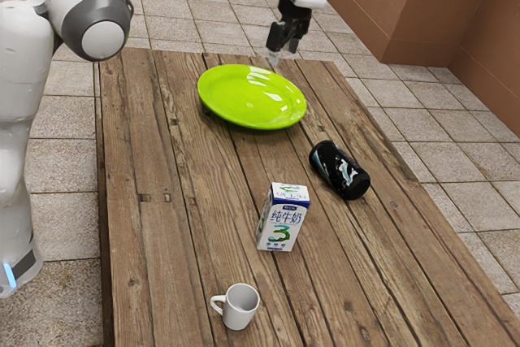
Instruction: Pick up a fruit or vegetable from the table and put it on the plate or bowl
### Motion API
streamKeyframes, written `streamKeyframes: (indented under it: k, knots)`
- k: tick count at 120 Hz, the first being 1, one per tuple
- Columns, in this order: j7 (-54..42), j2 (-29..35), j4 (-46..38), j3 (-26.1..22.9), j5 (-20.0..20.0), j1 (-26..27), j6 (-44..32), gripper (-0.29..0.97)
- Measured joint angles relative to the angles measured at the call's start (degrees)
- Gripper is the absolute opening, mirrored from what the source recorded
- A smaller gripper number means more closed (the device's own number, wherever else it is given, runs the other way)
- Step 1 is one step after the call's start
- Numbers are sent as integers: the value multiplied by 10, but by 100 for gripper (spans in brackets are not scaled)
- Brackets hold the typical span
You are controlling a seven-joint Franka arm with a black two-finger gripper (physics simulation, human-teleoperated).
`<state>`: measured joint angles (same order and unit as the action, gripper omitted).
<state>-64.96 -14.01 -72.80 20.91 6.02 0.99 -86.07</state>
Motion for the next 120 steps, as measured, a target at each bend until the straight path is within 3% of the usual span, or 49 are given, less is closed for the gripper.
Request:
streamKeyframes:
  k: [43,50,61,76,88,102,120]
  knots:
    - [-173,1,1,3,0,2,-37,68]
    - [-187,5,36,8,-2,-6,-27,68]
    - [-191,45,145,6,-43,42,2,68]
    - [-117,23,148,-1,-58,74,44,68]
    - [1,16,96,3,-3,39,85,68]
    - [121,14,83,4,82,-38,119,68]
    - [252,14,81,30,140,-73,161,68]
